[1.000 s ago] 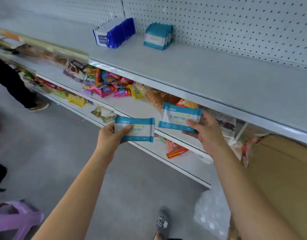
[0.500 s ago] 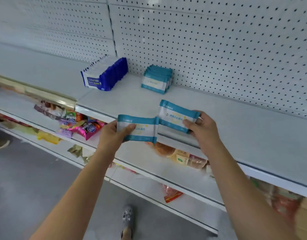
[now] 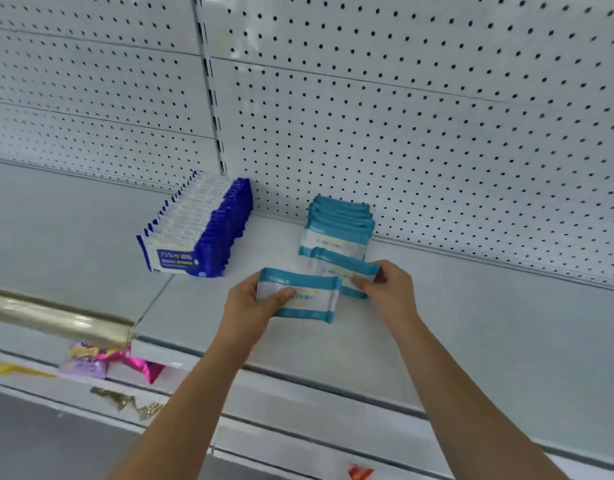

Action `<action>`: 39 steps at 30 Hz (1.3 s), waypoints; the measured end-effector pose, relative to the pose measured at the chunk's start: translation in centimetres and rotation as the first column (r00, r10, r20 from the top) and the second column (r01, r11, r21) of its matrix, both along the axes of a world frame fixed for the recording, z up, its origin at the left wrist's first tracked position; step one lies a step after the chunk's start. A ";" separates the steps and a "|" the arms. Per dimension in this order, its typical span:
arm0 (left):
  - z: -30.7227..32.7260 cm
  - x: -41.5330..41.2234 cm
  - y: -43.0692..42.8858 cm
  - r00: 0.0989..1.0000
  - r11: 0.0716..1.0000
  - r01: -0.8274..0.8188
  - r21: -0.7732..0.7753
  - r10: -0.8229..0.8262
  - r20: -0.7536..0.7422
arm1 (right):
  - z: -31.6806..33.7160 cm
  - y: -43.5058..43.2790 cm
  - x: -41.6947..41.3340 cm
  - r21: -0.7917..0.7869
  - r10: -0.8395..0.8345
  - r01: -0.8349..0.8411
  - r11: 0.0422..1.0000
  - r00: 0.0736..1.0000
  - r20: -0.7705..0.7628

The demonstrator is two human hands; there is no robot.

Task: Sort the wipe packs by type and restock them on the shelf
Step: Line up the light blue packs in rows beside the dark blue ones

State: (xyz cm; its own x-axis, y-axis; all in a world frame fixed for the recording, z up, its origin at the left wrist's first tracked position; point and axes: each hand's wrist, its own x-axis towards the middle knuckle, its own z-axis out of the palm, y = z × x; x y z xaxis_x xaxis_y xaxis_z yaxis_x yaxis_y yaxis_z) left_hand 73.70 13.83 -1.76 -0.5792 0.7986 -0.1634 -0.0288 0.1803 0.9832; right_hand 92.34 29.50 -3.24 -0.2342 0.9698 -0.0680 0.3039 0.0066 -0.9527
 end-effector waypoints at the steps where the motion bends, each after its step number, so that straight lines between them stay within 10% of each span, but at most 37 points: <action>1: -0.3 -0.4 0.9 1.000 1.000 0.010 -0.012 -0.010 -0.008 | 0.0 0.8 -0.8 0.046 -0.010 0.007 0.999 0.999 0.053; 9: -1.9 -1.0 8.4 0.991 0.999 -0.025 0.038 0.030 -0.132 | -0.6 3.4 -3.8 0.285 -0.154 0.116 0.952 0.981 0.116; 16: -1.3 1.3 13.3 0.986 0.993 -0.003 0.118 0.023 -0.165 | -0.3 2.4 -4.2 -0.052 -0.077 0.061 0.997 0.891 -0.448; 28: -1.8 1.2 15.7 0.977 0.975 0.184 0.123 -0.167 -0.135 | -0.7 6.0 -6.0 0.108 0.119 -0.099 0.989 0.973 -0.200; 39: -0.3 2.0 11.1 0.962 0.992 -0.032 -0.122 -0.002 -0.271 | 0.4 3.8 -1.6 0.018 0.176 -0.176 0.984 0.972 -0.156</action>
